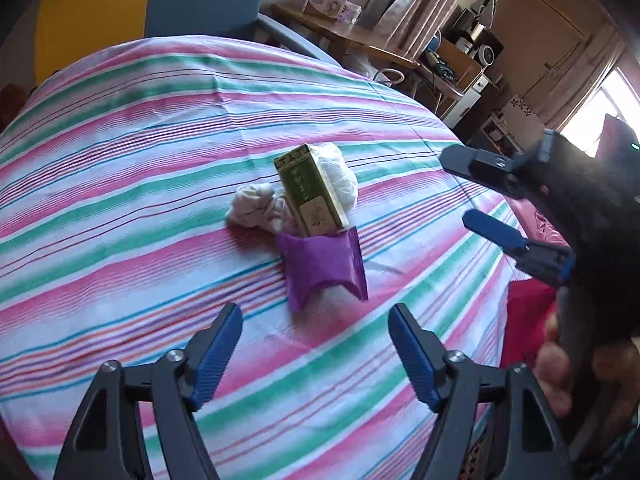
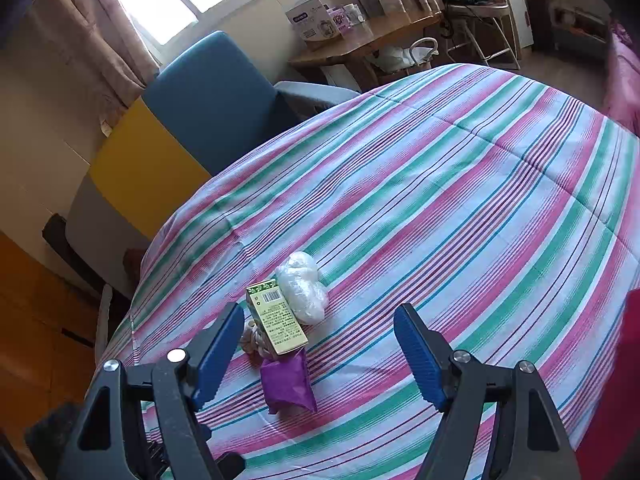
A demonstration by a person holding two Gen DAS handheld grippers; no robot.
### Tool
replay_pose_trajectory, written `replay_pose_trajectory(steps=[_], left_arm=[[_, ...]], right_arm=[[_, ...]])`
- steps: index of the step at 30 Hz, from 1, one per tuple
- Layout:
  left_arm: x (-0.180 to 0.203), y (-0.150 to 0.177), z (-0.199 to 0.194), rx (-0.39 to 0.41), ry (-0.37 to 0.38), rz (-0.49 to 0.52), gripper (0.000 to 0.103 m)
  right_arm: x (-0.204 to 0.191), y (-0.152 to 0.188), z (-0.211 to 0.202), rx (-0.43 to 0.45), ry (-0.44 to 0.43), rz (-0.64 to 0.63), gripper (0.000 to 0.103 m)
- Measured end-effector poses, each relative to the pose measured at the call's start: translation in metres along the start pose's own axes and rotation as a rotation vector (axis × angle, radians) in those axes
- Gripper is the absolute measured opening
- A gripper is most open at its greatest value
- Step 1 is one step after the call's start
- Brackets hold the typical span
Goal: Organize objects
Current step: 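Grasp the purple packet with the left tool while the right tool grasps the white cloth bundle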
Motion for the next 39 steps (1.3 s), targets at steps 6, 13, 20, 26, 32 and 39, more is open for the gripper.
replay_pose_trajectory(steps=[6,13,20,26,32,39], left_arm=[[0.012,-0.031,0.039,-0.04,-0.036,0.012,0.084],[0.0,-0.016,0.041,-0.024,-0.082,0.048,0.044],[-0.052,0.061,-0.008,0.038,-0.138,0.022,0.043],[-0.082,0.118,-0.042,0.107,-0.179,0.004,0.042],[-0.09,0.134,-0.054,0.118,-0.159,-0.039,0.041],[-0.095,0.152,-0.062,0.118,-0.128,-0.063,0.041]], right_arm=[[0.001,0.0,0.003,-0.016,-0.034,0.011,0.078],[0.002,0.0,0.005,-0.029,-0.044,0.009,0.079],[-0.003,0.003,0.01,-0.059,-0.044,-0.02,0.079],[-0.016,0.012,0.022,-0.121,-0.037,-0.084,0.073],[-0.058,0.034,0.035,-0.208,-0.04,-0.261,0.049],[-0.143,0.072,0.082,-0.268,0.276,-0.895,0.046]])
Point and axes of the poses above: each gripper's, at about its wrist camera, not at the fingertips, and z roughly the way its jaws point, x to its right, y to its underside, the point moved 6 cm from there along z, roughly the way its jaws point, and after that the axes turned 11 degrees about -x, right-handed, at the moved point
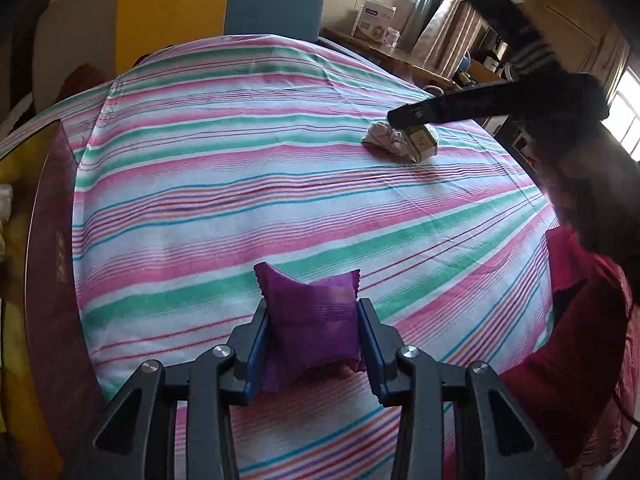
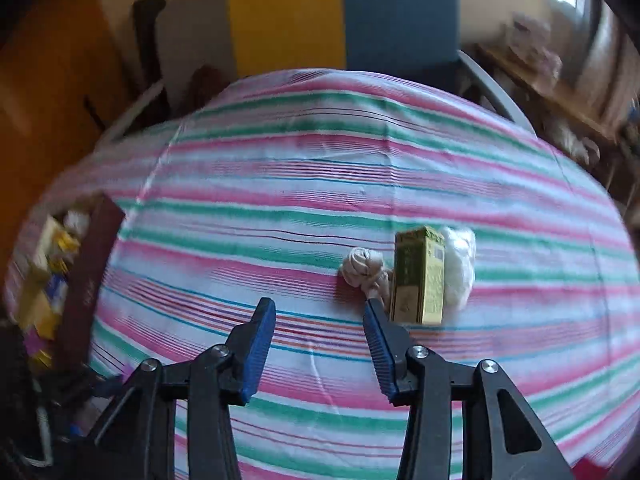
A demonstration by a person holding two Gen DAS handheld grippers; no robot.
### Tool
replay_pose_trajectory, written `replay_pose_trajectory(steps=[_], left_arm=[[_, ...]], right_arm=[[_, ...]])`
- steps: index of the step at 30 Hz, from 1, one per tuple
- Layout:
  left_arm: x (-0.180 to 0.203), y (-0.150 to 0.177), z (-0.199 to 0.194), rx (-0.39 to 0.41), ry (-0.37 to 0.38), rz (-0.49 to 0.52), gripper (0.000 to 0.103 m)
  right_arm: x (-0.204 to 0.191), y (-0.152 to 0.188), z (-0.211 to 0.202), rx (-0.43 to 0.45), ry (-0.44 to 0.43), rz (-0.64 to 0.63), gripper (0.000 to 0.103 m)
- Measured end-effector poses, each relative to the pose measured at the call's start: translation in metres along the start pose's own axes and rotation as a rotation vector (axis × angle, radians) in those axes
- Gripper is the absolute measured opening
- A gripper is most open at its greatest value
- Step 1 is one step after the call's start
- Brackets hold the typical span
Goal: Organize objects
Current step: 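Grasp the purple packet with the left tool while the right tool grasps the white cloth bundle, then carry the purple packet to the gold tray and release it with the left tool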
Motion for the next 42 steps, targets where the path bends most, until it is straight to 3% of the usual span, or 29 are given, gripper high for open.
replay_pose_trajectory(steps=[3,7,9,10,11,12,18,20,25,32,35,42], left_arm=[[-0.005,0.003,-0.003,0.002,0.02,-0.016,0.041],[-0.004,0.001,-0.002,0.002,0.026,-0.017,0.041],[-0.005,0.001,-0.002,0.001,0.029,-0.018,0.041],[-0.005,0.0,-0.001,0.001,0.031,-0.019,0.041],[-0.005,0.0,-0.001,0.002,0.032,-0.019,0.041],[-0.005,0.0,-0.001,0.004,0.033,-0.018,0.041],[-0.005,0.003,-0.005,0.009,0.019,-0.016,0.041],[-0.004,0.005,-0.01,0.014,0.016,-0.014,0.041],[-0.003,0.013,-0.034,0.056,0.0,-0.002,0.041],[-0.022,0.022,-0.088,0.138,-0.004,-0.046,0.041],[-0.047,0.027,-0.116,0.183,-0.015,-0.107,0.041],[-0.147,0.058,-0.171,0.245,-0.061,-0.36,0.041]], right_arm=[[-0.009,-0.013,0.03,-0.091,0.145,-0.182,0.044],[0.002,-0.019,0.065,-0.182,0.295,-0.275,0.045],[0.005,-0.016,0.077,-0.207,0.288,-0.277,0.046],[0.006,-0.016,0.076,-0.189,0.272,-0.268,0.039],[0.009,-0.016,0.074,-0.184,0.275,-0.249,0.026],[0.013,-0.015,0.07,-0.182,0.246,-0.211,0.026],[-0.013,0.002,0.026,-0.06,-0.106,-0.03,0.024],[-0.035,0.009,0.023,-0.05,-0.173,-0.005,0.024],[-0.066,0.022,0.047,-0.094,-0.161,-0.021,0.025],[-0.072,0.025,0.052,-0.06,-0.094,-0.054,0.026],[-0.073,0.025,0.053,-0.057,-0.09,-0.059,0.026],[-0.073,0.025,0.052,-0.054,-0.077,-0.073,0.026]])
Point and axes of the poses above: each gripper's, at about its wrist camera, not at the fingertips, and z roughly the way its jaws point, x to its right, y to its underside, the point moved 6 cm from there along z, roughly the way its jaws point, and after that the axes turned 11 degrees about -x, right-handed, at the moved point
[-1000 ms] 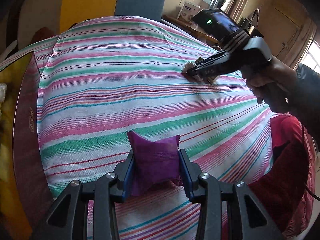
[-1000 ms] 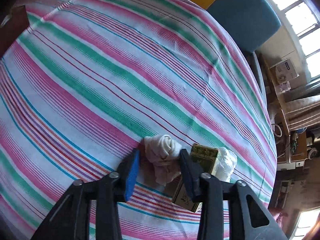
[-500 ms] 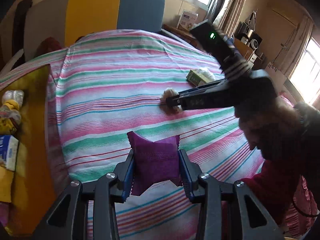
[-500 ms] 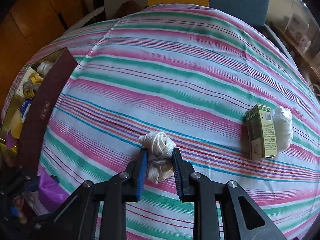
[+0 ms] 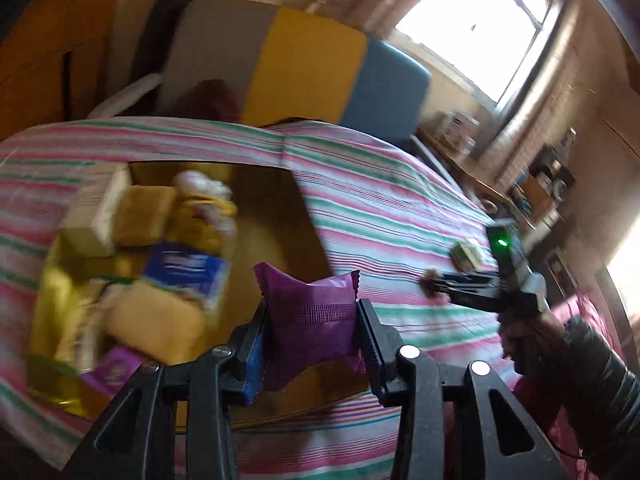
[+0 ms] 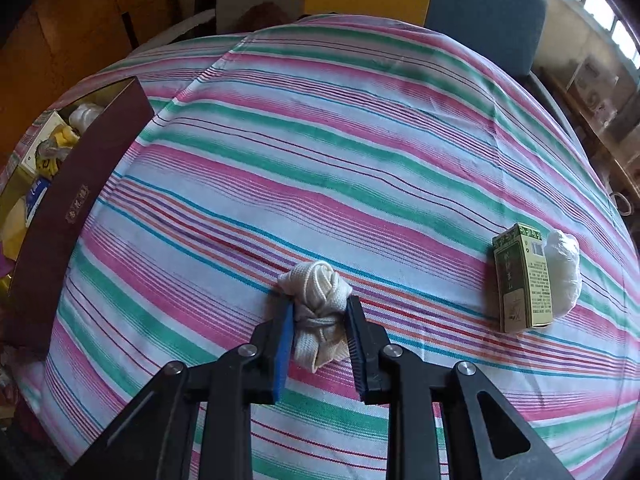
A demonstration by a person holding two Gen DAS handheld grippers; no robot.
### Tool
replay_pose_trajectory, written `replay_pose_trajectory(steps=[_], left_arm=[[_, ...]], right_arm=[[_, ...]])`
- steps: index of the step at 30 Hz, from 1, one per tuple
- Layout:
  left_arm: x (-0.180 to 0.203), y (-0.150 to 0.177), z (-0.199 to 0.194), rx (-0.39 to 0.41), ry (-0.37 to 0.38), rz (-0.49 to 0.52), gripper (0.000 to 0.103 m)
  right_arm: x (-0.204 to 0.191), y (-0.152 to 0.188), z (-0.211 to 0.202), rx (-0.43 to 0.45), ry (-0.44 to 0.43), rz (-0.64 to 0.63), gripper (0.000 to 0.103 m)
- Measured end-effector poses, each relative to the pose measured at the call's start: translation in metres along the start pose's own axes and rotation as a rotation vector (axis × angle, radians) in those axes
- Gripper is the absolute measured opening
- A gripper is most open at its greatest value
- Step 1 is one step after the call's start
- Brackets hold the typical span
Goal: Organize objects
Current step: 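Carry the purple packet to the gold tray and release it with the left tool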
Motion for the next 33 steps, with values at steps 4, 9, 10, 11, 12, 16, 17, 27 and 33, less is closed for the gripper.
replay_pose_trajectory(steps=[4,9,10,11,12,16,17,27,33], left_arm=[[-0.036,0.013,0.004,-0.057,-0.057,-0.03,0.041],[-0.042,0.027,0.03,-0.126,-0.115,-0.01,0.043],[-0.044,0.028,0.037,-0.14,-0.128,-0.008,0.045],[-0.046,0.03,0.042,-0.151,-0.139,-0.013,0.051],[-0.048,0.03,0.047,-0.159,-0.152,-0.022,0.053],[-0.049,0.033,0.051,-0.16,-0.182,-0.017,0.057],[-0.048,0.033,0.05,-0.155,-0.187,-0.011,0.058],[-0.04,0.025,0.009,-0.016,-0.297,0.013,0.058],[-0.039,0.017,-0.008,0.043,-0.327,0.012,0.058]], right_arm=[[-0.001,-0.001,0.0,0.001,0.004,-0.003,0.026],[-0.002,-0.002,0.004,-0.003,0.01,-0.006,0.027],[-0.002,-0.003,0.004,-0.003,0.01,-0.007,0.027],[-0.001,-0.002,0.004,-0.003,0.01,-0.006,0.027],[-0.001,-0.002,0.004,-0.003,0.009,-0.006,0.027],[0.0,-0.002,0.004,-0.003,0.012,-0.009,0.027],[0.0,-0.002,0.004,-0.003,0.013,-0.01,0.027],[0.0,-0.002,0.004,-0.002,0.02,-0.024,0.027],[-0.002,-0.002,0.004,-0.009,0.041,-0.022,0.027]])
Point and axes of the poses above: each gripper's, at about its wrist camera, not at the fingertips, and z roughly the way its jaws point, x to its right, y to its underside, the point moved 6 cm from there along z, roughly the way its jaws point, and after that the axes turned 11 degrees about -x, right-handed, at the moved point
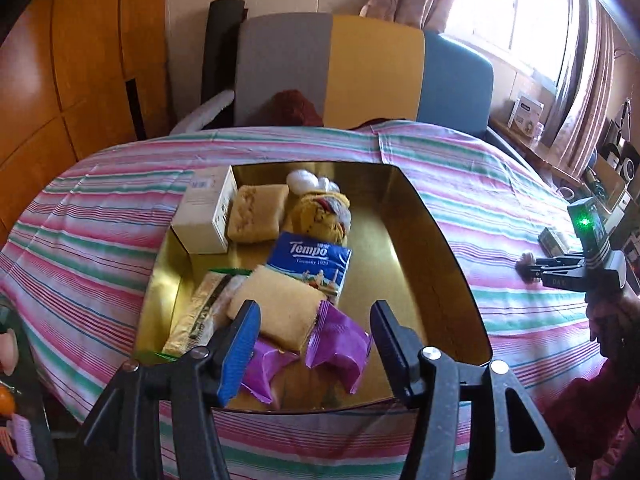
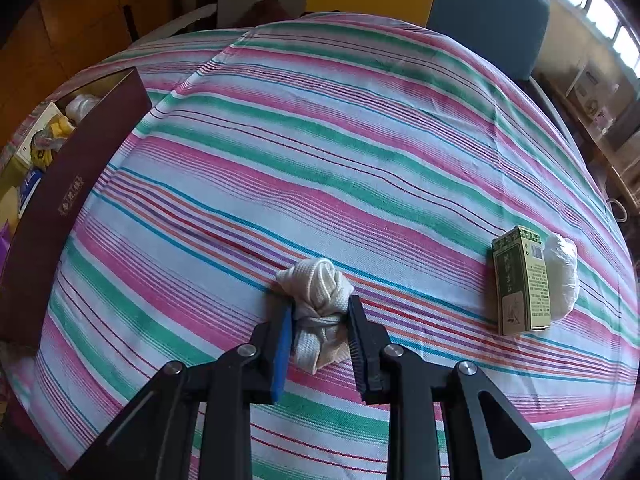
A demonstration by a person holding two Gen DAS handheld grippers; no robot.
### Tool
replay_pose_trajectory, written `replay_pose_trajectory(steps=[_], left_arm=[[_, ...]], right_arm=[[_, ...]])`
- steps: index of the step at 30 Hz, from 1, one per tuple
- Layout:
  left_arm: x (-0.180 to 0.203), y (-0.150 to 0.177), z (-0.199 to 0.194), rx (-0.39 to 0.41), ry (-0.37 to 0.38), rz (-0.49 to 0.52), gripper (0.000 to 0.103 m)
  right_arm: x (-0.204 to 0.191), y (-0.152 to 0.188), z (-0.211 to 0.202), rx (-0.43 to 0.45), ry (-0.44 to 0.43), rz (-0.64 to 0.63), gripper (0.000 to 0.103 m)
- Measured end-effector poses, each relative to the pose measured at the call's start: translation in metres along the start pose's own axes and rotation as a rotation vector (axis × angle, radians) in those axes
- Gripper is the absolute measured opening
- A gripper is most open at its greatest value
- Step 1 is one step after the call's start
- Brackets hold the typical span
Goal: Organize objects
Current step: 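Carry the purple packet to the gold tray and release it with the left tool, then carry the white cloth bundle to the gold tray and release it with the right tool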
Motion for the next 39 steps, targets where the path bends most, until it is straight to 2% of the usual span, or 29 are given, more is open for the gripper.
replay_pose_trajectory(steps=[7,10,22,32,39], left_arm=[[-0.004,0.003,-0.008,0.016,-0.003,-0.012,0.058],[-0.007,0.006,-0.007,0.009,-0.002,-0.018,0.058],[-0.022,0.017,-0.002,-0.007,0.001,-0.051,0.058],[-0.028,0.022,0.002,-0.02,-0.002,-0.067,0.058],[-0.037,0.025,0.006,-0.032,-0.011,-0.081,0.058]], right_arm=[[-0.009,0.0,-0.005,-0.012,0.017,0.056,0.026],[-0.02,0.002,-0.011,-0.001,-0.039,0.073,0.026],[-0.075,0.011,-0.026,0.042,-0.165,0.078,0.026],[-0.138,-0.001,-0.091,0.184,-0.271,-0.032,0.026],[-0.208,-0.018,-0.129,0.254,-0.341,-0.178,0.026]])
Point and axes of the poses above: each gripper's, at about its wrist camera, not at the fingertips, and z roughly the way its jaws point, x to its right, y to its underside, the point moved 6 cm from there along z, roughly the way its jaws point, and after that the axes turned 11 degrees about -x, right-handed, at the moved point
